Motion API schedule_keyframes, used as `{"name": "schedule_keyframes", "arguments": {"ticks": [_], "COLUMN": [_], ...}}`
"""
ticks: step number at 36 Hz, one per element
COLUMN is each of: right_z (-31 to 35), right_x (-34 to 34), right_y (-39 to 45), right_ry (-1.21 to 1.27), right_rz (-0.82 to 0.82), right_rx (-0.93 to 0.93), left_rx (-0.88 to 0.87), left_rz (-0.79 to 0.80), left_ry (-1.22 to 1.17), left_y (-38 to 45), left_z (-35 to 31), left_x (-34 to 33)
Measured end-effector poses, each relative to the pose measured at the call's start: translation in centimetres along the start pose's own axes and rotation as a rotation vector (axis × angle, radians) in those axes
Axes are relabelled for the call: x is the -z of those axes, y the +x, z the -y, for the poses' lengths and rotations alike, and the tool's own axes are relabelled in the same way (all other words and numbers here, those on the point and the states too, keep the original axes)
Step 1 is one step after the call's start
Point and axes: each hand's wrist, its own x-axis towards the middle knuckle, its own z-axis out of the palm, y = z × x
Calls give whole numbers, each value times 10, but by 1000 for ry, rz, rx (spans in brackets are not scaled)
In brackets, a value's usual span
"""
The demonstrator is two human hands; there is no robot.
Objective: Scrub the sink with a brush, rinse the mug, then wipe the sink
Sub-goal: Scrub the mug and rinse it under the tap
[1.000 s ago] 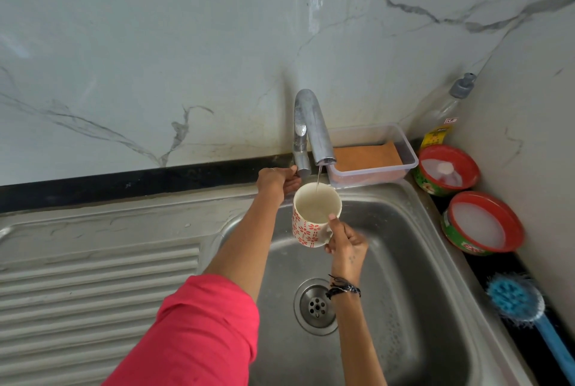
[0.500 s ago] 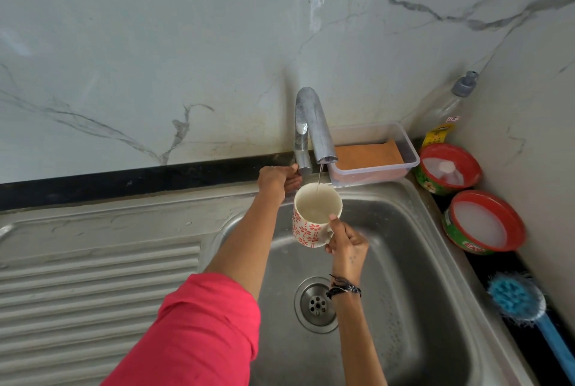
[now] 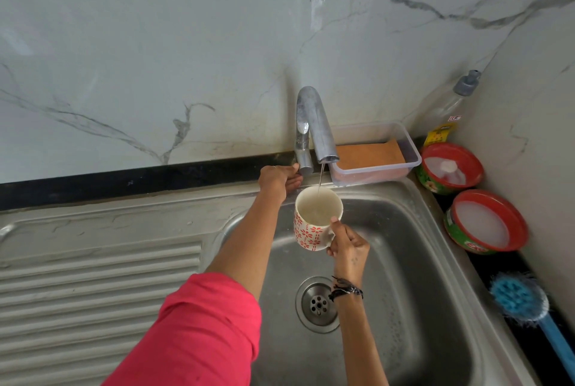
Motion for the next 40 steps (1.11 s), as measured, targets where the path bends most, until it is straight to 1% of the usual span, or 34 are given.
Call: {"name": "schedule_keyframes", "arguments": {"ticks": [11,18,29,40], "right_z": [-6,-15,-22,-17], "right_x": [2,5,9,10], "right_y": [0,-1,-1,-1], "right_ry": [-21,-25,-13,-4], "right_rz": [7,-6,-23,-3], "right_rx": [-22,-45,-73,-50], "left_rx": [-14,-7,-4,-24], "left_rz": [9,58,32,24], "left_ry": [-7,-25,-37,-33], "left_y": [-7,-11,-14,-14], "left_z": [-2,-2,-3,-1], "left_x": [1,1,-1,0]}}
